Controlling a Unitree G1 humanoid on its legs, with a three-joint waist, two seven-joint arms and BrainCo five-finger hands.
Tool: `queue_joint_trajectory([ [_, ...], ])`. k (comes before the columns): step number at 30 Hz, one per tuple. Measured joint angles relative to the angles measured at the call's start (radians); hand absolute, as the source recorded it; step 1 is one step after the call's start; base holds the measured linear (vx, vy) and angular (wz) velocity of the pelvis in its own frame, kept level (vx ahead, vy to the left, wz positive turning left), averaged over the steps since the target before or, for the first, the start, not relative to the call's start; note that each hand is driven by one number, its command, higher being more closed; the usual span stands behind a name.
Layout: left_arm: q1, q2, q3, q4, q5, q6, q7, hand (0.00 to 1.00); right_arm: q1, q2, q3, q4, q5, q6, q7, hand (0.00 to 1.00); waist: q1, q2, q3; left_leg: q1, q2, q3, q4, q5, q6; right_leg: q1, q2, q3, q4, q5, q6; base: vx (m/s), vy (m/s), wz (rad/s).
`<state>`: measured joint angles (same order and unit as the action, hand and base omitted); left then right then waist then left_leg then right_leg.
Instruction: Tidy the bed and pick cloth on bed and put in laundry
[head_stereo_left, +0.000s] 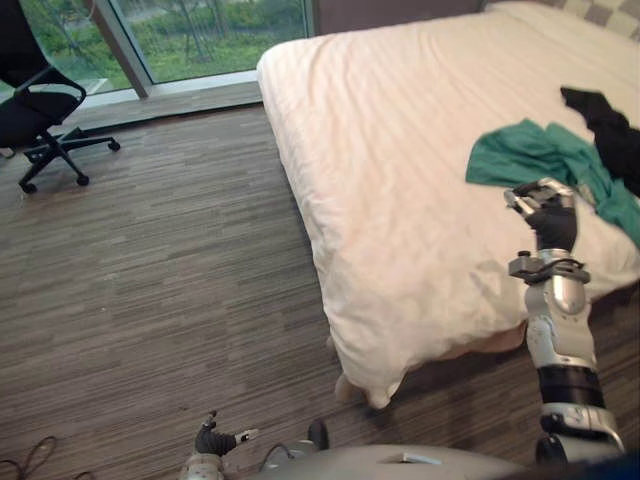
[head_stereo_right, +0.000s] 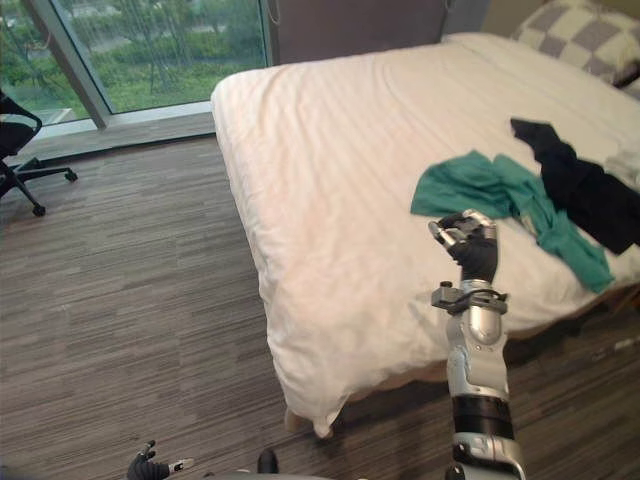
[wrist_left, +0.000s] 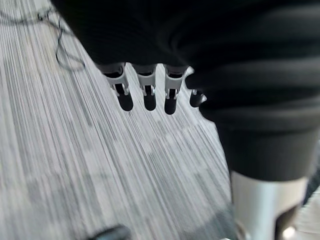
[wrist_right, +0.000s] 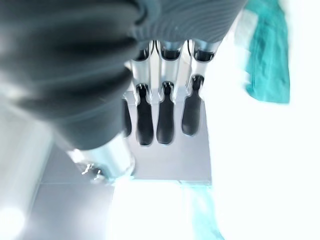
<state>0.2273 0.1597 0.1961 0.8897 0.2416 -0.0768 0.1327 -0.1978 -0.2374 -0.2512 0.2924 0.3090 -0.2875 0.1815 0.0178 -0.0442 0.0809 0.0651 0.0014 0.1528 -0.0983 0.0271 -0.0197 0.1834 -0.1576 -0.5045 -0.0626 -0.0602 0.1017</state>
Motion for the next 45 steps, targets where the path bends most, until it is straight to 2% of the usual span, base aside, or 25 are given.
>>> queue_joint_trajectory([
  [1,0.004,-0.002,-0.001,-0.008,0.000,-0.001,-0.006,0.00,0.017,0.010,0.007,-0.006,0.002,-0.012,0.034,1.00,0.000,0.001,0.000,0.000,-0.001,0.000,0.000,0.000,0.000,0.000,-0.001,0.000,0.001,0.000,0.000,0.11,0.005,0.12],
  [2,0.013,-0.012,0.000,-0.013,0.000,-0.006,-0.019,0.00,0.060,0.044,0.056,-0.050,0.004,-0.048,0.164,1.00,-0.002,0.016,0.006,-0.003,-0.006,0.001,0.000,0.000,0.000,0.000,-0.007,0.003,0.002,0.000,0.000,0.08,0.016,-0.08],
  [3,0.015,-0.017,0.001,-0.013,-0.002,-0.008,-0.018,0.00,0.066,0.046,0.081,-0.065,0.012,-0.055,0.221,1.00,-0.006,0.021,0.008,-0.003,-0.009,0.001,0.000,0.000,0.000,-0.002,-0.010,0.007,0.002,0.001,0.000,0.07,0.018,-0.12],
  [4,0.015,-0.020,0.001,-0.014,-0.004,-0.011,-0.018,0.00,0.071,0.046,0.094,-0.075,0.025,-0.058,0.253,1.00,-0.007,0.025,0.009,-0.002,-0.010,0.001,0.000,0.000,0.000,-0.002,-0.012,0.009,0.002,0.001,0.000,0.03,0.005,-0.08],
  [5,0.020,-0.029,0.002,-0.024,-0.007,-0.023,-0.011,0.00,0.081,0.050,0.135,-0.101,0.040,-0.058,0.325,1.00,-0.006,0.031,0.006,0.003,-0.011,0.000,0.000,0.000,0.000,0.002,-0.013,0.009,0.004,0.001,0.000,0.02,-0.007,-0.05],
  [7,0.027,-0.046,0.000,-0.036,-0.018,-0.048,0.001,0.00,0.079,0.072,0.201,-0.122,0.042,-0.052,0.390,1.00,0.000,0.032,0.005,0.018,-0.006,-0.003,0.000,0.000,0.001,0.017,-0.009,0.008,0.010,0.001,0.000,0.00,-0.015,0.02],
  [8,0.028,-0.050,0.000,-0.036,-0.022,-0.052,0.002,0.00,0.079,0.076,0.219,-0.122,0.042,-0.044,0.399,1.00,0.002,0.032,0.005,0.022,-0.004,-0.005,0.000,0.000,0.001,0.021,-0.008,0.007,0.011,0.001,0.000,-0.02,-0.039,0.18],
  [9,0.035,-0.066,0.000,-0.036,-0.027,-0.065,0.007,0.00,0.079,0.084,0.295,-0.120,0.039,0.001,0.412,1.00,0.005,0.031,0.005,0.027,0.001,-0.019,0.000,0.000,0.001,0.028,-0.002,0.001,0.020,0.001,0.000,-0.04,-0.042,0.21],
  [10,0.035,-0.072,0.000,-0.036,-0.028,-0.067,0.008,0.00,0.079,0.086,0.320,-0.118,0.038,0.019,0.418,1.00,0.006,0.032,0.005,0.026,0.003,-0.025,0.000,0.000,0.001,0.030,-0.001,-0.003,0.022,0.001,0.000,-0.05,-0.038,0.24],
  [12,0.041,-0.084,-0.001,-0.036,-0.034,-0.073,0.011,0.00,0.079,0.115,0.390,-0.094,0.028,0.080,0.424,1.00,0.032,0.033,0.006,0.026,0.007,-0.032,0.000,0.000,0.001,0.028,0.002,-0.004,0.029,-0.001,-0.002,-0.07,-0.020,0.10],
  [14,0.051,-0.089,0.000,-0.036,-0.035,-0.089,0.023,0.00,0.078,0.134,0.437,-0.066,0.018,0.106,0.423,1.00,0.047,0.035,0.008,0.022,0.004,-0.049,0.000,0.002,0.003,0.028,0.001,-0.012,0.032,-0.004,-0.004,-0.08,-0.010,0.15],
  [16,0.069,-0.091,0.002,-0.036,-0.035,-0.103,0.028,0.00,0.078,0.157,0.497,-0.018,-0.010,0.142,0.406,1.00,0.056,0.031,0.020,0.015,-0.012,-0.070,-0.006,0.011,0.011,0.022,-0.017,-0.034,0.046,-0.035,0.008,-0.13,0.001,0.23],
  [19,0.079,-0.092,0.002,-0.035,-0.035,-0.105,0.028,0.00,0.075,0.160,0.552,0.027,-0.019,0.178,0.384,1.00,0.073,0.038,0.032,-0.025,-0.012,-0.094,-0.006,0.023,0.006,-0.012,-0.019,-0.055,0.065,-0.050,0.002,-0.11,0.013,0.28],
  [22,0.073,-0.092,0.003,-0.044,-0.035,-0.106,0.028,0.00,0.051,0.165,0.562,0.066,-0.019,0.192,0.356,1.00,0.091,0.037,0.065,-0.071,-0.004,-0.109,-0.006,0.039,0.007,-0.050,-0.012,-0.063,0.064,-0.045,0.000,-0.08,0.007,0.17],
  [23,0.061,-0.090,0.003,-0.044,-0.037,-0.109,0.029,0.00,0.009,0.166,0.575,0.086,-0.021,0.196,0.326,1.00,0.102,0.031,0.095,-0.105,0.006,-0.113,-0.004,0.055,-0.001,-0.084,-0.004,-0.064,0.067,-0.031,-0.020,-0.09,-0.013,0.09],
  [25,0.030,-0.082,0.003,-0.045,-0.054,-0.113,0.030,0.00,-0.053,0.176,0.575,0.092,-0.028,0.195,0.276,1.00,0.112,0.026,0.150,-0.156,0.019,-0.120,0.000,0.075,-0.008,-0.130,0.009,-0.065,0.082,-0.022,-0.034,-0.06,-0.029,0.10],
  [26,-0.005,-0.075,0.002,-0.051,-0.068,-0.119,0.032,0.00,-0.122,0.187,0.571,0.111,-0.034,0.191,0.228,1.00,0.113,0.025,0.202,-0.196,0.029,-0.137,0.001,0.096,-0.010,-0.176,0.012,-0.076,0.114,-0.021,-0.039,-0.08,-0.053,0.30],
  [28,-0.078,-0.071,0.002,-0.099,-0.084,-0.133,0.039,0.00,-0.248,0.189,0.524,0.168,-0.047,0.179,0.131,1.00,0.127,0.034,0.299,-0.258,0.041,-0.159,0.004,0.128,-0.012,-0.255,0.008,-0.093,0.190,-0.044,-0.063,-0.09,-0.056,0.30],
  [30,-0.127,-0.073,0.000,-0.142,-0.116,-0.144,0.040,0.00,-0.323,0.183,0.465,0.205,-0.045,0.164,0.065,1.00,0.140,0.042,0.366,-0.302,0.043,-0.162,0.026,0.139,-0.012,-0.308,-0.007,-0.096,0.249,-0.066,-0.071,-0.05,-0.042,0.13],
  [33,-0.176,-0.089,-0.011,-0.170,-0.150,-0.146,0.049,0.00,-0.350,0.174,0.407,0.205,-0.038,0.127,0.010,1.00,0.142,0.052,0.401,-0.392,0.030,-0.151,0.052,0.143,-0.010,-0.434,-0.058,-0.085,0.372,-0.112,-0.073,-0.02,-0.014,0.05],
  [35,-0.232,-0.107,-0.026,-0.173,-0.167,-0.120,0.055,0.00,-0.353,0.147,0.387,0.204,-0.039,0.102,-0.015,1.00,0.141,0.054,0.404,-0.464,0.013,-0.121,0.084,0.144,-0.009,-0.544,-0.105,-0.049,0.470,-0.140,-0.079,-0.01,-0.002,-0.19],
  [36,-0.319,-0.126,-0.039,-0.176,-0.196,-0.082,0.066,0.00,-0.355,0.131,0.369,0.198,-0.039,0.091,-0.044,1.00,0.130,0.064,0.419,-0.530,-0.005,-0.089,0.121,0.144,-0.009,-0.642,-0.147,-0.011,0.554,-0.161,-0.081,-0.06,-0.005,-0.23],
  [38,-0.379,-0.141,-0.037,-0.197,-0.238,-0.063,0.069,0.00,-0.357,0.121,0.361,0.194,-0.040,0.083,-0.050,1.00,0.113,0.068,0.427,-0.581,-0.010,-0.066,0.145,0.143,-0.010,-0.714,-0.164,0.016,0.597,-0.168,-0.089,-0.10,-0.014,-0.22],
  [40,-0.489,-0.153,-0.036,-0.205,-0.313,-0.030,0.072,0.00,-0.350,0.122,0.381,0.147,-0.041,0.066,-0.023,1.00,0.084,0.076,0.437,-0.668,-0.002,-0.045,0.191,0.143,-0.010,-0.810,-0.171,0.040,0.642,-0.174,-0.097,-0.13,-0.032,-0.19],
  [45,-0.550,-0.181,-0.011,-0.277,-0.385,0.059,0.105,0.00,-0.301,0.138,0.378,0.120,0.002,0.026,0.011,1.00,0.069,0.074,0.440,-0.793,0.045,0.016,0.322,0.089,0.006,-0.909,-0.169,0.054,0.707,-0.186,-0.125,-0.13,-0.036,-0.07],
])
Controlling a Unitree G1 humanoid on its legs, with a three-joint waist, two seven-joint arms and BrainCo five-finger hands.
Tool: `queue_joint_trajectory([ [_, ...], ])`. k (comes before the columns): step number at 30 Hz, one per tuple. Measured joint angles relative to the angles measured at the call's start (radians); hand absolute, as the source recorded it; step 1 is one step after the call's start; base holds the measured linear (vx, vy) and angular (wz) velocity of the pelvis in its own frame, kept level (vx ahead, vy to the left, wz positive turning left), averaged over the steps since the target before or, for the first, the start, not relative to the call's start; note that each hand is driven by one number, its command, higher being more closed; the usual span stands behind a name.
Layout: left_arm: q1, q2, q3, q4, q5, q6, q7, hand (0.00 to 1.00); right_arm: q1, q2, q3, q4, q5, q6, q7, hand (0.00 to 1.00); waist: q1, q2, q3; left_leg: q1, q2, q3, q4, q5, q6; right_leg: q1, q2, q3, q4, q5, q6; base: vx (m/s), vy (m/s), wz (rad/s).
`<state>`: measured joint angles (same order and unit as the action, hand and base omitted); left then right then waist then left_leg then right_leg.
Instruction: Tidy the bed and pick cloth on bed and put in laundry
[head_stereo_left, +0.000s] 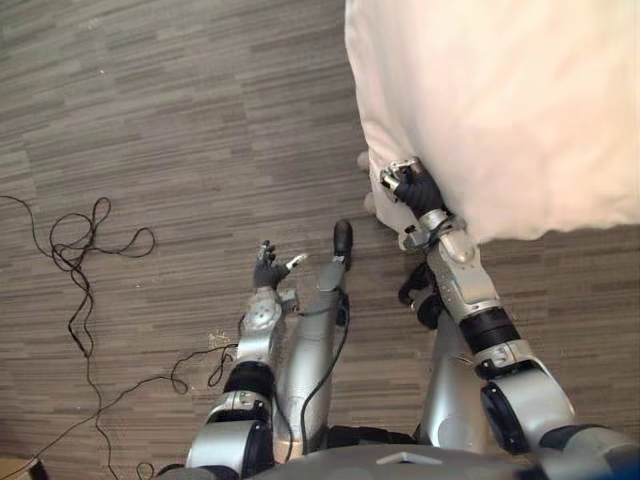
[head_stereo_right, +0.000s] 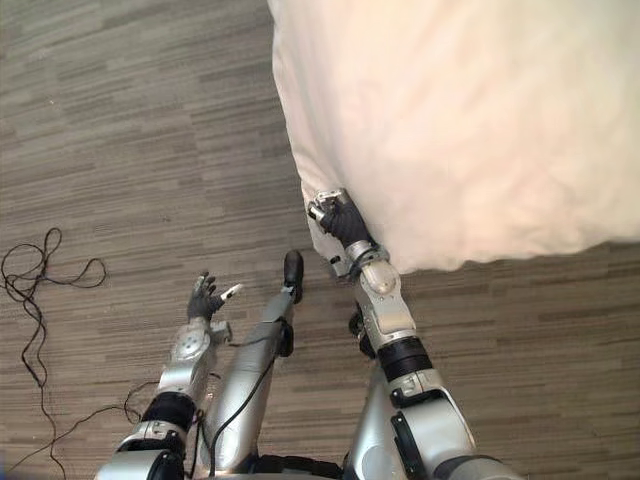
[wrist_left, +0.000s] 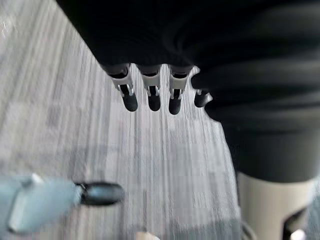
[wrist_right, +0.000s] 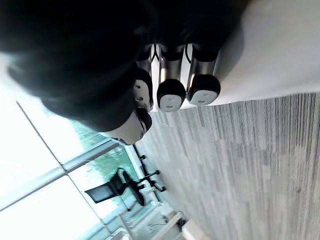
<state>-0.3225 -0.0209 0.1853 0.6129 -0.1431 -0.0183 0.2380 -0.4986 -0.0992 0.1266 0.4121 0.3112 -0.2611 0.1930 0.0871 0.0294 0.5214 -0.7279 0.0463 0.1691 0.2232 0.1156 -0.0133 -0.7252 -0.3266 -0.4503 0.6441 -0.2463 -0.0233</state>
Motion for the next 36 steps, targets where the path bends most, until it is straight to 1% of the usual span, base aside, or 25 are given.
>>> queue_joint_trajectory([
  [1,-0.001,0.000,0.022,-0.007,-0.009,0.017,0.007,0.00,0.018,0.000,-0.005,0.003,0.000,-0.001,0.000,1.00,-0.012,-0.002,0.001,-0.023,0.013,0.021,0.022,-0.009,0.012,-0.017,0.000,0.000,0.008,-0.002,-0.003,-0.10,-0.019,-0.01],
  [2,-0.001,0.002,0.029,-0.008,-0.013,0.023,0.009,0.00,0.026,0.000,-0.011,0.005,0.000,-0.001,0.000,1.00,-0.017,-0.004,0.003,-0.028,0.017,0.030,0.025,-0.010,0.013,-0.022,-0.001,0.001,0.011,-0.002,-0.003,-0.08,-0.013,0.00],
  [3,-0.002,0.011,0.044,-0.009,-0.023,0.043,0.009,0.00,0.053,0.001,-0.048,0.030,0.002,-0.001,0.000,1.00,-0.023,-0.014,0.008,-0.031,0.027,0.063,0.027,-0.010,0.014,-0.034,-0.003,0.012,0.018,-0.003,0.001,-0.06,-0.009,0.02],
  [4,-0.002,0.012,0.047,-0.009,-0.024,0.049,0.009,0.00,0.064,0.000,-0.072,0.045,0.006,-0.001,0.000,1.00,-0.023,-0.014,0.008,-0.032,0.030,0.072,0.028,-0.010,0.014,-0.034,-0.003,0.014,0.018,-0.005,0.005,-0.06,-0.007,0.02],
  [6,0.010,0.028,0.053,-0.009,-0.033,0.058,0.008,0.00,0.123,-0.008,-0.250,0.139,0.082,-0.004,-0.004,1.00,-0.025,-0.018,0.010,-0.030,0.038,0.101,0.047,-0.018,0.026,-0.030,-0.004,0.026,0.018,-0.003,0.009,-0.04,0.011,-0.06],
  [8,0.020,0.049,0.055,-0.010,-0.033,0.058,0.008,0.00,0.160,-0.028,-0.322,0.175,0.138,-0.020,0.003,1.00,-0.036,-0.026,0.014,-0.017,0.043,0.116,0.063,-0.030,0.036,-0.016,-0.004,0.036,0.015,0.003,0.012,0.00,0.016,-0.22],
  [10,0.032,0.066,0.058,-0.009,-0.033,0.058,0.007,0.00,0.206,-0.037,-0.379,0.197,0.185,-0.044,0.031,1.00,-0.046,-0.034,0.017,0.017,0.054,0.130,0.075,-0.046,0.034,0.022,0.009,0.046,-0.008,0.013,0.017,0.03,0.005,-0.34],
  [12,0.040,0.067,0.056,-0.001,-0.031,0.058,-0.001,0.00,0.290,-0.037,-0.460,0.216,0.230,-0.083,0.084,1.00,-0.051,-0.041,0.015,0.113,0.061,0.154,0.062,-0.071,0.038,0.119,0.023,0.051,-0.053,0.020,0.026,0.09,-0.008,-0.37],
  [16,0.070,0.085,0.057,0.005,-0.020,0.055,-0.025,0.00,0.392,-0.023,-0.517,0.208,0.276,-0.123,0.158,1.00,-0.061,-0.063,-0.004,0.260,0.072,0.193,0.022,-0.097,0.031,0.266,0.049,0.054,-0.139,0.035,0.047,0.12,-0.012,-0.26],
  [17,0.074,0.088,0.057,0.010,-0.020,0.054,-0.033,0.00,0.399,-0.024,-0.530,0.199,0.276,-0.132,0.158,1.00,-0.065,-0.064,-0.005,0.280,0.072,0.199,0.015,-0.100,0.030,0.287,0.051,0.053,-0.150,0.037,0.050,0.15,-0.006,-0.18],
  [18,0.088,0.096,0.056,0.025,-0.018,0.056,-0.053,0.00,0.419,-0.024,-0.563,0.151,0.277,-0.169,0.158,1.00,-0.072,-0.066,-0.010,0.335,0.070,0.215,-0.006,-0.106,0.030,0.343,0.055,0.053,-0.178,0.040,0.060,0.13,0.006,-0.15],
  [19,0.106,0.106,0.051,0.039,-0.009,0.056,-0.075,0.00,0.437,-0.026,-0.575,0.095,0.278,-0.196,0.159,1.00,-0.073,-0.069,-0.035,0.364,0.069,0.229,-0.021,-0.112,0.029,0.367,0.058,0.054,-0.199,0.043,0.066,0.23,0.020,-0.27],
  [20,0.146,0.119,0.049,0.044,0.002,0.059,-0.098,0.00,0.468,-0.028,-0.574,-0.014,0.306,-0.240,0.173,1.00,-0.076,-0.076,-0.094,0.391,0.064,0.248,-0.049,-0.119,0.024,0.384,0.062,0.059,-0.227,0.050,0.075,0.26,0.026,-0.28],
  [22,0.184,0.130,0.040,0.049,0.002,0.071,-0.125,0.00,0.497,-0.035,-0.572,-0.210,0.332,-0.262,0.180,1.00,-0.079,-0.075,-0.152,0.450,0.050,0.259,-0.090,-0.120,0.013,0.433,0.062,0.065,-0.255,0.053,0.080,0.27,0.024,-0.16],
  [24,0.207,0.135,0.011,0.061,0.001,0.084,-0.140,0.00,0.488,-0.040,-0.569,-0.335,0.353,-0.270,0.202,1.00,-0.081,-0.070,-0.194,0.493,0.039,0.260,-0.104,-0.115,0.020,0.476,0.060,0.064,-0.274,0.050,0.085,0.29,0.017,0.01],
  [26,0.226,0.127,0.006,0.062,0.000,0.101,-0.158,0.00,0.461,-0.037,-0.565,-0.409,0.353,-0.266,0.223,1.00,-0.086,-0.063,-0.205,0.530,0.033,0.262,-0.109,-0.115,0.021,0.518,0.055,0.055,-0.285,0.050,0.085,0.26,0.007,0.07],
  [27,0.241,0.115,-0.004,0.071,0.000,0.107,-0.167,0.00,0.443,-0.037,-0.563,-0.453,0.356,-0.254,0.245,1.00,-0.090,-0.053,-0.215,0.553,0.025,0.262,-0.118,-0.115,0.021,0.538,0.048,0.052,-0.285,0.048,0.088,0.23,0.012,0.09],
  [28,0.263,0.103,-0.027,0.082,-0.003,0.118,-0.176,0.00,0.416,-0.037,-0.556,-0.481,0.364,-0.224,0.265,1.00,-0.096,-0.037,-0.226,0.572,0.014,0.262,-0.123,-0.115,0.021,0.556,0.037,0.052,-0.282,0.044,0.096,0.21,0.019,0.06],
  [29,0.274,0.098,-0.030,0.082,-0.005,0.121,-0.182,0.00,0.405,-0.037,-0.550,-0.485,0.368,-0.209,0.269,1.00,-0.097,-0.032,-0.229,0.578,0.009,0.262,-0.123,-0.115,0.021,0.561,0.032,0.053,-0.281,0.041,0.100,0.19,0.023,0.00],
  [30,0.297,0.075,-0.029,0.084,-0.017,0.124,-0.197,0.00,0.372,-0.037,-0.539,-0.487,0.371,-0.159,0.275,1.00,-0.099,-0.014,-0.239,0.591,-0.004,0.263,-0.124,-0.114,0.022,0.567,0.015,0.053,-0.273,0.034,0.111,0.10,0.015,-0.02],
  [31,0.304,0.065,-0.030,0.084,-0.026,0.124,-0.199,0.00,0.363,-0.038,-0.533,-0.486,0.371,-0.144,0.273,1.00,-0.097,-0.006,-0.242,0.591,-0.009,0.262,-0.124,-0.112,0.026,0.566,0.008,0.053,-0.268,0.031,0.115,0.10,0.012,0.02],
  [32,0.311,0.053,-0.031,0.087,-0.044,0.124,-0.208,0.00,0.342,-0.039,-0.514,-0.480,0.371,-0.116,0.262,1.00,-0.099,0.013,-0.240,0.592,-0.019,0.262,-0.124,-0.107,0.032,0.560,-0.006,0.053,-0.249,0.022,0.123,0.06,0.004,0.00],
  [33,0.309,0.047,-0.031,0.092,-0.066,0.121,-0.218,0.00,0.299,-0.038,-0.478,-0.462,0.365,-0.089,0.220,1.00,-0.097,0.031,-0.236,0.583,-0.030,0.263,-0.132,-0.105,0.037,0.522,-0.027,0.055,-0.203,0.002,0.120,0.03,-0.006,-0.01],
  [34,0.304,0.047,-0.032,0.093,-0.077,0.118,-0.221,0.00,0.280,-0.038,-0.465,-0.458,0.357,-0.080,0.196,1.00,-0.096,0.037,-0.231,0.575,-0.033,0.263,-0.134,-0.105,0.037,0.503,-0.032,0.056,-0.184,-0.007,0.121,-0.02,-0.032,0.01],
  [36,0.240,0.049,-0.033,0.099,-0.118,0.092,-0.226,0.00,0.172,-0.038,-0.435,-0.426,0.344,-0.066,0.086,1.00,-0.092,0.055,-0.197,0.479,-0.036,0.261,-0.132,-0.098,0.038,0.367,-0.051,0.080,-0.090,-0.041,0.107,-0.07,-0.072,0.16],
])
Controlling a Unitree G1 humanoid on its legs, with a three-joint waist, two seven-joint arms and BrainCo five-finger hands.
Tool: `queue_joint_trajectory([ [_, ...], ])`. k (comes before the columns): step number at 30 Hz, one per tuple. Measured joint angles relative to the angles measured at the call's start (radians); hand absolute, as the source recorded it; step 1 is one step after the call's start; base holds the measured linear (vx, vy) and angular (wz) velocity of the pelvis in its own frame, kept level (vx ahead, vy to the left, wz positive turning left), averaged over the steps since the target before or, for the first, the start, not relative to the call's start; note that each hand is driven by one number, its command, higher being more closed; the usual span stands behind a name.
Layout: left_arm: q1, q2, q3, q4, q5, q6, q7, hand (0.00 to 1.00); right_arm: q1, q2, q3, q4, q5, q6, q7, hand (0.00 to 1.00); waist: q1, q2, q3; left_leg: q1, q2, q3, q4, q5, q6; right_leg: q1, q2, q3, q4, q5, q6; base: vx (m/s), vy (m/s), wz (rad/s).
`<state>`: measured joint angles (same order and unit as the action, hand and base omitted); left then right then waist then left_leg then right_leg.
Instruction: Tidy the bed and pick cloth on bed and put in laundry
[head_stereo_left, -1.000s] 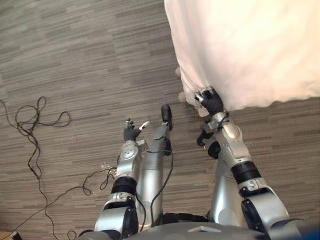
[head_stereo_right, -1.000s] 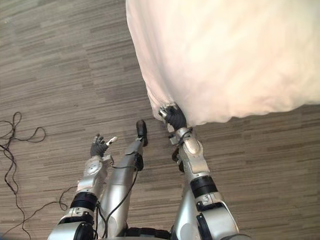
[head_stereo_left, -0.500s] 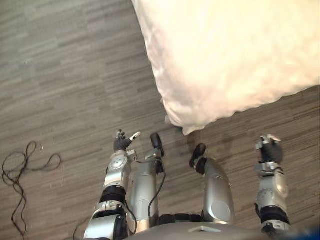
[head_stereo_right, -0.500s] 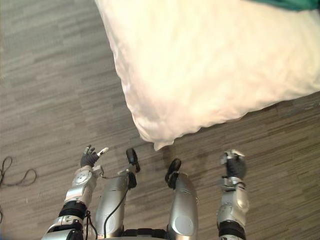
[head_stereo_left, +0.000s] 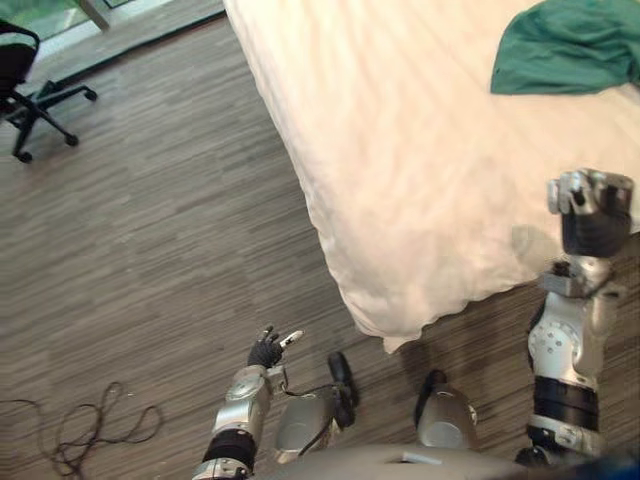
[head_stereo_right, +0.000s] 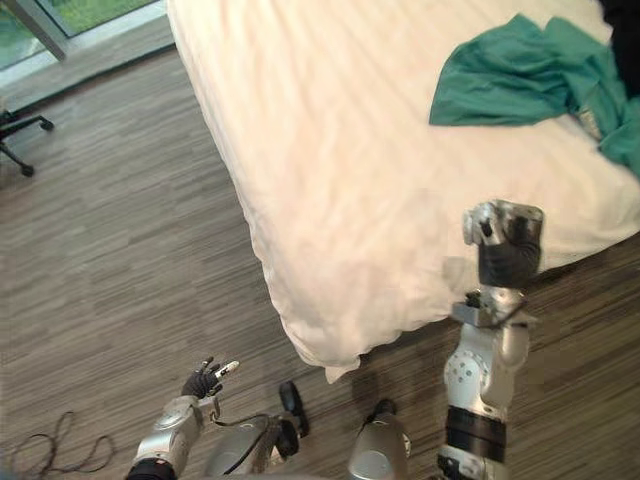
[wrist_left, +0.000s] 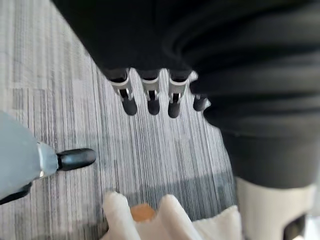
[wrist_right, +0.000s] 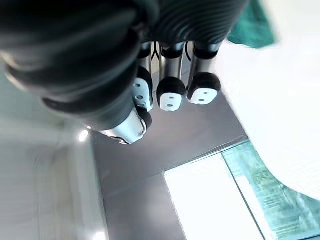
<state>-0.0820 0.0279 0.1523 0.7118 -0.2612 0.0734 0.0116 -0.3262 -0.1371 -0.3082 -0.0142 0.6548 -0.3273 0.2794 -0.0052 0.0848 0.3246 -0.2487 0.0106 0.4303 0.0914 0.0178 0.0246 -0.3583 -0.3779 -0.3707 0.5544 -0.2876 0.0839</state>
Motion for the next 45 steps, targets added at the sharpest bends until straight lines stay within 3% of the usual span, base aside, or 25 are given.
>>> queue_joint_trajectory([
  [4,-0.133,-0.003,0.001,0.000,-0.026,-0.034,0.019,0.00,-0.072,0.000,-0.007,0.069,0.014,-0.009,-0.122,1.00,0.019,-0.003,0.084,-0.161,0.044,-0.003,0.024,0.026,-0.016,-0.167,0.031,0.002,0.042,-0.006,-0.023,-0.13,-0.154,0.15],
  [6,-0.177,-0.013,0.006,-0.003,-0.033,-0.038,0.040,0.00,-0.051,0.016,-0.005,0.112,0.059,-0.054,-0.144,1.00,0.018,-0.013,0.149,-0.195,0.068,-0.003,0.041,0.029,-0.019,-0.197,0.051,0.003,0.050,0.004,-0.041,-0.07,-0.104,-0.04],
  [7,-0.180,-0.017,0.006,-0.003,-0.032,-0.037,0.050,0.00,-0.021,0.025,0.003,0.115,0.068,-0.112,-0.147,1.00,0.005,-0.025,0.167,-0.210,0.077,-0.002,0.060,0.028,-0.020,-0.204,0.057,0.006,0.048,0.009,-0.048,-0.02,-0.047,-0.08],
  [9,-0.180,-0.023,0.008,-0.008,-0.031,-0.037,0.076,0.00,0.018,0.024,-0.009,0.184,0.071,-0.147,-0.169,1.00,-0.001,-0.032,0.170,-0.220,0.085,-0.001,0.073,0.025,-0.024,-0.212,0.064,0.013,0.046,0.019,-0.062,0.00,-0.024,-0.06],
  [14,-0.180,-0.022,0.072,-0.029,-0.031,-0.040,0.119,0.00,0.104,0.043,-0.091,0.447,0.090,-0.151,-0.181,1.00,0.000,-0.040,0.174,-0.227,0.090,0.026,0.077,0.018,-0.033,-0.230,0.083,0.059,0.017,0.025,-0.066,0.00,0.009,-0.20],
  [18,-0.181,-0.022,0.108,-0.028,-0.031,-0.062,0.126,0.00,0.186,0.055,-0.162,0.556,0.122,-0.144,-0.125,1.00,-0.006,-0.040,0.174,-0.200,0.095,0.047,0.047,0.015,-0.037,-0.217,0.103,0.075,-0.021,0.044,-0.064,0.00,0.011,-0.26],
  [19,-0.180,-0.022,0.108,-0.018,-0.031,-0.066,0.126,0.00,0.203,0.053,-0.176,0.576,0.124,-0.144,-0.112,0.00,-0.008,-0.041,0.174,-0.175,0.095,0.054,0.033,0.016,-0.037,-0.195,0.108,0.077,-0.035,0.050,-0.060,0.01,0.010,-0.19],
  [23,-0.169,-0.021,0.114,-0.016,-0.030,-0.083,0.126,0.00,0.244,0.059,-0.172,0.634,0.071,-0.135,-0.085,0.00,-0.007,-0.056,0.165,-0.090,0.091,0.058,-0.013,0.018,-0.046,-0.112,0.121,0.073,-0.080,0.055,-0.053,0.05,0.004,-0.11],
  [26,-0.155,-0.012,0.117,0.003,-0.024,-0.093,0.128,0.00,0.256,0.072,-0.146,0.684,-0.079,-0.113,-0.063,0.00,-0.007,-0.081,0.134,-0.039,0.090,0.055,-0.062,0.028,-0.058,-0.052,0.133,0.050,-0.122,0.057,-0.050,0.10,-0.008,0.04],
  [30,-0.099,-0.012,0.114,0.070,-0.011,-0.116,0.144,0.00,0.290,0.124,-0.085,0.758,-0.385,-0.097,-0.089,0.00,-0.002,-0.107,0.066,0.027,0.097,0.036,-0.069,0.028,-0.062,0.080,0.152,-0.008,-0.209,0.064,-0.037,0.19,-0.010,0.22],
  [32,-0.057,-0.008,0.115,0.079,0.039,-0.124,0.148,0.00,0.311,0.137,-0.072,0.801,-0.441,-0.074,-0.097,0.00,-0.001,-0.111,0.033,0.054,0.096,0.026,-0.049,0.019,-0.061,0.150,0.152,-0.040,-0.245,0.069,-0.030,0.29,0.014,0.45],
  [36,0.071,0.018,0.125,0.120,0.225,-0.151,0.152,0.00,0.347,0.131,-0.071,0.878,-0.512,0.012,-0.112,0.00,0.010,-0.108,-0.048,0.139,0.122,0.028,0.083,-0.079,-0.065,0.309,0.152,-0.059,-0.270,0.069,-0.029,0.25,0.018,0.08],
  [39,0.142,0.019,0.123,0.159,0.291,-0.172,0.147,0.00,0.393,0.120,-0.071,0.913,-0.564,0.076,-0.128,0.00,0.008,-0.104,-0.114,0.185,0.137,0.020,0.150,-0.116,-0.064,0.360,0.154,-0.043,-0.262,0.069,-0.029,0.17,-0.016,-0.29],
  [41,0.162,0.007,0.124,0.190,0.332,-0.194,0.143,0.00,0.413,0.106,-0.071,0.953,-0.585,0.099,-0.130,0.00,-0.001,-0.067,-0.130,0.214,0.172,-0.030,0.183,-0.122,-0.061,0.314,0.172,0.012,-0.171,0.041,-0.018,0.13,-0.105,-0.67],
  [42,0.167,0.008,0.129,0.223,0.337,-0.212,0.138,0.00,0.417,0.104,-0.068,0.971,-0.589,0.110,-0.132,0.00,-0.008,-0.061,-0.149,0.219,0.198,-0.057,0.205,-0.128,-0.067,0.318,0.232,0.059,-0.368,0.070,-0.017,0.12,-0.193,-0.83],
  [43,0.178,0.032,0.129,0.250,0.353,-0.227,0.129,0.00,0.428,0.094,-0.065,0.987,-0.589,0.115,-0.135,0.00,-0.015,-0.060,-0.149,0.215,0.191,-0.102,0.261,-0.153,-0.078,0.332,0.242,0.094,-0.469,0.210,-0.030,0.13,-0.188,-0.79],
  [45,0.182,0.008,0.109,0.264,0.353,-0.251,0.103,0.00,0.440,0.056,-0.074,1.021,-0.589,0.117,-0.147,0.00,-0.031,-0.039,-0.160,0.249,0.180,-0.198,0.201,-0.200,-0.098,0.330,0.255,0.138,-0.468,0.223,-0.039,0.13,-0.025,-0.86],
])
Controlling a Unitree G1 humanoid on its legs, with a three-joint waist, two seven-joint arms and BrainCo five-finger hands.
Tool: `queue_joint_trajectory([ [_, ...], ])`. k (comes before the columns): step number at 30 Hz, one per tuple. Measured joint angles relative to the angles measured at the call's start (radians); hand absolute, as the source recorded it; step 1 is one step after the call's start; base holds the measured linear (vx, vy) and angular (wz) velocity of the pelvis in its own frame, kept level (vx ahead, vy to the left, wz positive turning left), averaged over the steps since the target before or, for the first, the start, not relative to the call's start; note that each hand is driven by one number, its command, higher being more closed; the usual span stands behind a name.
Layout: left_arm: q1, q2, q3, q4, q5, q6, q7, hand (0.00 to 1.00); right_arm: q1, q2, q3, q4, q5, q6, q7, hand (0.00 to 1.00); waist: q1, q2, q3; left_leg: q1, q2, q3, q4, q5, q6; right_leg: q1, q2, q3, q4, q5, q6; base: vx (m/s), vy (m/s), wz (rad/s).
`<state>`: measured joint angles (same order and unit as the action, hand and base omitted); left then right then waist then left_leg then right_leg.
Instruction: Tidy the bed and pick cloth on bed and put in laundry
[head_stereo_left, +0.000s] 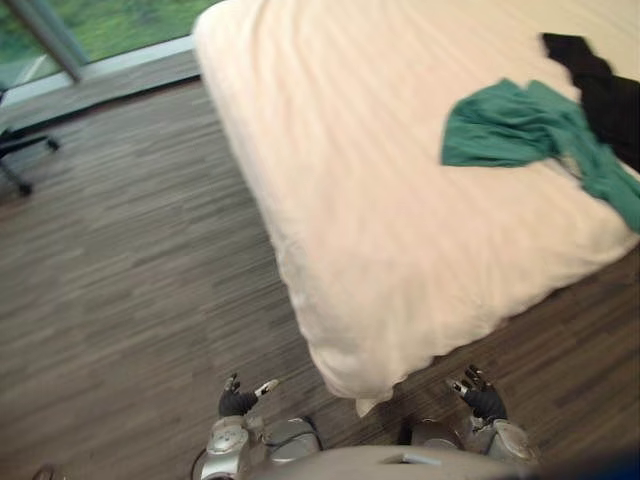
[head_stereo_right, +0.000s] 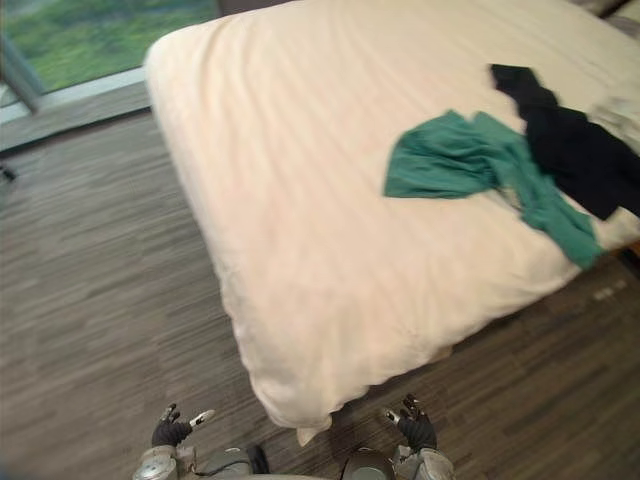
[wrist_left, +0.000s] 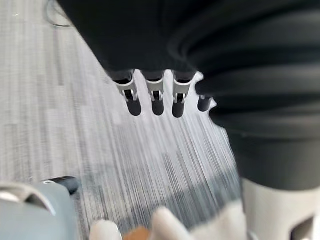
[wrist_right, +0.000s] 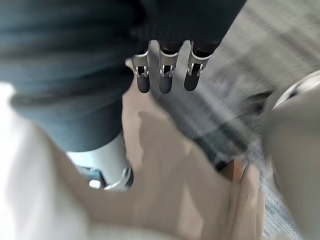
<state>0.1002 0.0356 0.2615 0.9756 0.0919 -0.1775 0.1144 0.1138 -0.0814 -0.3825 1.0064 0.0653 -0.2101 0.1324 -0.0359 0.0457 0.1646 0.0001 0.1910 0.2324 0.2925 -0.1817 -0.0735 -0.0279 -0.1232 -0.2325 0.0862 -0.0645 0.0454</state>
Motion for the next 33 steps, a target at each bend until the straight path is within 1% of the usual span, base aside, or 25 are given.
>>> queue_joint_trajectory([
  [1,0.004,-0.011,-0.022,0.004,-0.002,-0.009,-0.006,0.00,0.005,-0.030,-0.004,0.013,0.000,-0.001,-0.010,0.00,-0.011,0.026,-0.011,0.052,-0.003,0.001,-0.113,0.002,-0.012,0.002,0.009,0.028,0.001,0.000,0.000,0.08,0.088,-0.91],
  [2,0.001,-0.013,-0.029,0.006,-0.002,-0.013,-0.008,0.00,0.007,-0.038,-0.009,0.014,0.000,-0.001,-0.013,0.00,-0.017,0.036,-0.015,0.065,-0.002,0.003,-0.154,0.011,-0.021,0.004,0.013,0.030,0.002,0.000,0.000,0.03,0.084,-0.69],
  [3,-0.009,-0.017,-0.037,0.007,-0.003,-0.023,-0.020,0.00,0.011,-0.045,-0.023,0.014,0.005,-0.005,-0.021,0.00,-0.030,0.052,-0.026,0.082,-0.003,0.003,-0.212,0.053,-0.029,0.004,0.020,0.034,0.005,0.001,0.005,0.01,0.116,-0.48],
  [5,-0.030,-0.009,-0.057,0.006,-0.006,-0.028,-0.041,0.00,0.020,-0.040,-0.038,0.013,0.029,-0.023,-0.025,0.00,-0.031,0.045,-0.023,0.127,-0.018,0.008,-0.237,0.047,-0.039,0.005,0.007,0.058,0.031,0.000,0.019,0.00,0.136,-0.33],
  [6,-0.040,-0.004,-0.065,0.006,-0.006,-0.028,-0.053,0.00,0.030,-0.022,-0.037,0.012,0.040,-0.038,-0.025,0.00,-0.031,0.034,-0.021,0.142,-0.031,0.012,-0.241,0.047,-0.039,0.002,-0.008,0.059,0.053,0.000,0.026,-0.05,0.135,-0.09],
  [8,-0.038,0.006,-0.064,0.005,-0.005,-0.024,-0.066,0.00,0.051,0.027,-0.036,0.010,0.047,-0.058,-0.021,0.00,-0.027,-0.001,-0.021,0.150,-0.047,0.035,-0.239,0.045,-0.035,-0.014,-0.029,0.055,0.099,-0.002,0.031,-0.12,0.124,-0.09],
  [9,-0.023,0.012,-0.064,0.005,-0.003,-0.019,-0.065,0.00,0.065,0.055,-0.033,0.009,0.047,-0.061,-0.019,0.00,-0.027,-0.011,-0.021,0.151,-0.049,0.039,-0.237,0.033,-0.024,-0.028,-0.034,0.052,0.129,-0.004,0.032,-0.10,0.072,-0.09],
  [12,0.027,0.018,-0.063,0.005,-0.004,0.020,-0.067,0.00,0.101,0.081,-0.036,0.009,0.047,-0.075,-0.019,0.00,-0.022,-0.048,-0.043,0.141,-0.052,0.075,-0.194,-0.005,-0.014,-0.041,-0.037,0.054,0.147,-0.011,0.036,-0.12,0.026,-0.29],
  [14,0.029,0.026,-0.060,0.001,-0.010,0.036,-0.074,0.00,0.104,0.077,-0.043,0.009,0.051,-0.083,-0.025,0.00,-0.013,-0.055,-0.050,0.120,-0.050,0.091,-0.157,-0.026,-0.012,-0.059,-0.038,0.054,0.142,-0.020,0.041,-0.11,-0.028,-0.45],
  [16,0.030,0.030,-0.062,0.012,0.006,0.046,-0.073,0.00,0.106,0.077,-0.047,0.012,0.053,-0.083,-0.032,0.00,-0.018,-0.064,-0.060,0.103,-0.056,0.091,-0.149,-0.026,-0.013,-0.073,-0.033,0.054,0.139,-0.008,0.041,-0.08,-0.036,-0.18],
  [17,0.024,0.029,-0.064,0.025,0.020,0.050,-0.074,0.00,0.111,0.077,-0.053,0.016,0.068,-0.083,-0.036,0.00,-0.019,-0.068,-0.065,0.090,-0.058,0.090,-0.153,-0.026,-0.012,-0.083,-0.026,0.059,0.118,0.011,0.042,-0.08,-0.024,-0.35],
  [18,0.017,0.025,-0.064,0.031,0.042,0.059,-0.073,0.00,0.104,0.075,-0.057,0.020,0.072,-0.083,-0.043,0.00,-0.004,-0.052,-0.083,0.078,-0.065,0.091,-0.176,-0.012,0.013,-0.080,-0.005,0.077,0.028,0.075,0.058,-0.05,-0.027,-0.57],
  [19,0.019,0.020,-0.058,0.030,0.057,0.058,-0.072,0.00,0.081,0.065,-0.061,0.026,0.072,-0.082,-0.048,0.00,0.010,-0.025,-0.088,0.068,-0.040,0.112,-0.190,0.001,0.020,-0.103,-0.004,0.066,0.090,0.048,0.038,-0.02,-0.039,-0.52],
  [20,0.019,0.023,-0.058,0.030,0.063,0.060,-0.072,0.00,0.053,0.068,-0.061,0.028,0.070,-0.080,-0.051,0.00,-0.007,-0.038,-0.076,0.073,-0.052,0.130,-0.188,0.022,0.008,-0.158,-0.056,0.013,0.344,-0.077,0.006,0.06,-0.073,-0.25],
  [21,0.027,0.034,-0.055,0.028,0.068,0.063,-0.070,0.00,0.056,0.068,-0.064,0.036,0.068,-0.081,-0.054,0.00,-0.016,-0.047,-0.074,0.094,-0.068,0.138,-0.185,0.026,0.011,-0.180,-0.106,-0.038,0.513,-0.131,0.010,0.05,-0.055,-0.33],
  [22,0.016,0.054,-0.052,0.032,0.077,0.065,-0.064,0.00,0.057,0.067,-0.064,0.038,0.067,-0.081,-0.055,0.00,-0.006,-0.072,-0.083,0.094,-0.092,0.145,-0.154,0.022,0.011,-0.192,-0.116,-0.071,0.536,-0.129,-0.001,0.03,-0.039,-0.52],
  [23,0.015,0.056,-0.053,0.046,0.079,0.065,-0.065,0.00,0.059,0.069,-0.059,0.039,0.067,-0.087,-0.055,0.00,-0.002,-0.072,-0.088,0.082,-0.090,0.140,-0.139,0.021,0.024,-0.174,-0.107,-0.081,0.500,-0.120,-0.011,-0.10,0.015,-0.76],
  [24,0.018,0.051,-0.056,0.054,0.079,0.065,-0.064,0.00,0.047,0.054,-0.053,0.041,0.067,-0.093,-0.054,0.00,0.003,-0.059,-0.094,0.074,-0.121,0.103,-0.173,-0.001,0.042,-0.137,-0.081,-0.051,0.386,-0.103,-0.012,-0.15,0.052,-0.89],
  [25,0.022,0.036,-0.058,0.056,0.078,0.062,-0.064,0.00,0.026,0.029,-0.056,0.049,0.067,-0.092,-0.054,0.00,0.011,-0.016,-0.106,0.046,-0.142,0.065,-0.218,0.041,0.081,-0.102,-0.031,-0.031,0.271,-0.101,-0.006,-0.15,0.081,-1.02],
  [26,0.017,0.042,-0.055,0.056,0.078,0.057,-0.064,0.00,0.002,0.040,-0.057,0.055,0.066,-0.085,-0.056,0.00,0.026,-0.037,-0.091,0.055,-0.145,0.103,-0.216,0.045,0.078,-0.107,-0.059,-0.044,0.372,-0.149,-0.011,-0.12,0.030,-0.75],
  [27,0.012,0.057,-0.059,0.063,0.078,0.066,-0.064,0.00,-0.002,0.047,-0.041,0.053,0.067,-0.082,-0.056,0.00,0.009,-0.050,-0.087,0.051,-0.148,0.110,-0.217,0.052,0.081,-0.092,-0.082,-0.057,0.469,-0.200,0.001,-0.08,-0.074,-0.41],
  [29,0.016,0.071,-0.059,0.062,0.077,0.061,-0.065,0.00,0.006,0.046,-0.017,0.069,0.067,-0.068,-0.058,0.00,0.014,-0.078,-0.102,0.049,-0.146,0.122,-0.207,0.062,0.071,-0.001,-0.084,-0.078,0.386,-0.206,0.026,-0.04,-0.159,-0.30],
  [30,0.012,0.076,-0.063,0.062,0.077,0.055,-0.065,0.00,0.005,0.036,0.009,0.067,0.067,-0.065,-0.058,0.00,0.026,-0.089,-0.112,0.033,-0.140,0.127,-0.202,0.070,0.063,0.022,-0.054,-0.081,0.280,-0.200,0.031,-0.06,-0.164,-0.59],
  [31,0.006,0.070,-0.065,0.062,0.077,0.052,-0.065,0.00,-0.003,0.025,0.035,0.066,0.067,-0.063,-0.059,0.00,0.031,-0.077,-0.113,0.013,-0.132,0.141,-0.195,0.074,0.058,0.055,-0.022,-0.083,0.170,-0.176,0.015,-0.07,-0.104,-0.49],
  [33,-0.006,0.051,-0.075,0.061,0.076,0.048,-0.065,0.00,-0.021,0.010,0.050,0.052,0.067,-0.054,-0.063,0.00,0.027,-0.049,-0.099,-0.004,-0.114,0.141,-0.181,0.089,0.056,0.087,0.006,-0.086,0.076,-0.131,0.001,-0.12,-0.084,-0.16],
])
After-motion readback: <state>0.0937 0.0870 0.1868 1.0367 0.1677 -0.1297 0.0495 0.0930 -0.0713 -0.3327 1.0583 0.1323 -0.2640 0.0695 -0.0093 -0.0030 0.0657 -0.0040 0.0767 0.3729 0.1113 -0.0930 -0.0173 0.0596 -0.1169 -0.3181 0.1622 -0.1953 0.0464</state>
